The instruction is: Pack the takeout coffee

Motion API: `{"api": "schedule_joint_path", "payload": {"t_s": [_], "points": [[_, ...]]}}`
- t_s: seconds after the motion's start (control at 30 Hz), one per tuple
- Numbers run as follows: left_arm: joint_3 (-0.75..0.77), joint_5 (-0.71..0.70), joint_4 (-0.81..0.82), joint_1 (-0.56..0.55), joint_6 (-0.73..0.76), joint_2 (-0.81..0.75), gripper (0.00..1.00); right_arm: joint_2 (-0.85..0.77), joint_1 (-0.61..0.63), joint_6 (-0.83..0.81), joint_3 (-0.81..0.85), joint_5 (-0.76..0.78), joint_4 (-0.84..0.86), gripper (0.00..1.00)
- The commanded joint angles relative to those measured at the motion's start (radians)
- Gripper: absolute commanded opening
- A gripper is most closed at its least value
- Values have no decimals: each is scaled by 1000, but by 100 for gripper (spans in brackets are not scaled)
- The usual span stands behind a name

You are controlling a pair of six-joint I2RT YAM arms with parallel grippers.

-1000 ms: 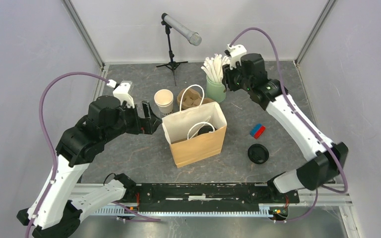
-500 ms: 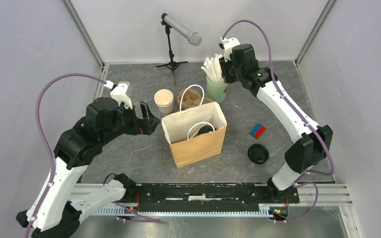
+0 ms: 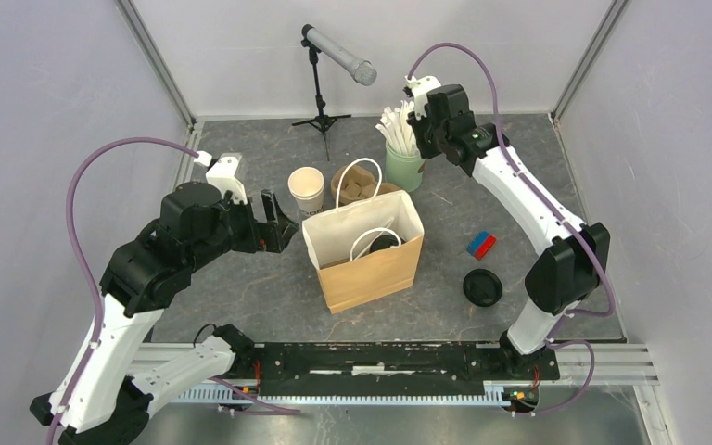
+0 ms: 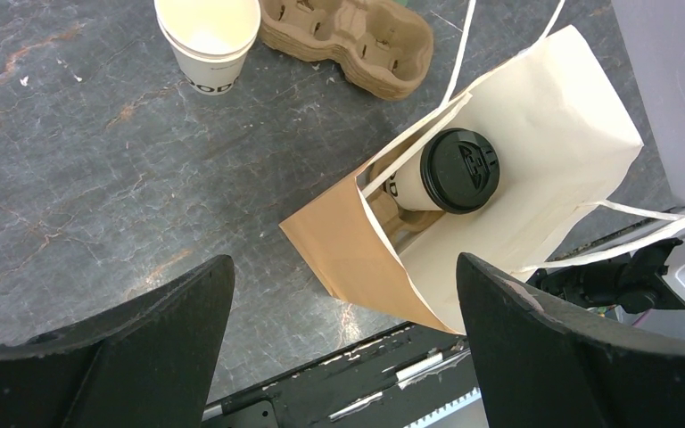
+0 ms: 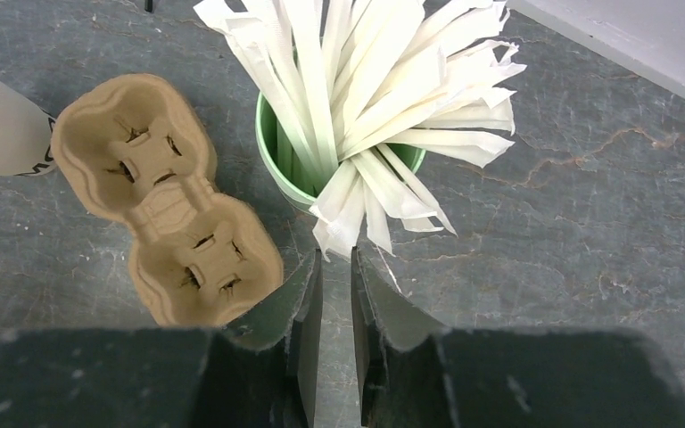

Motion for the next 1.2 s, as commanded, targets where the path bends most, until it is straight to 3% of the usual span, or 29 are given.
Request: {"api": "schedule_joint_path", "payload": {"t_s": [0.0,0.37,1.17], "points": [[26,-25,1,4,4,-5,100,6,-13,-30,39,22,15,24],[30,-32,3,4,-3,2,100,20,-22,-46,-1,-10,54,24],[40,-21,14,3,-17,30,100,71,-26,-70,101,-34,48,29]]}}
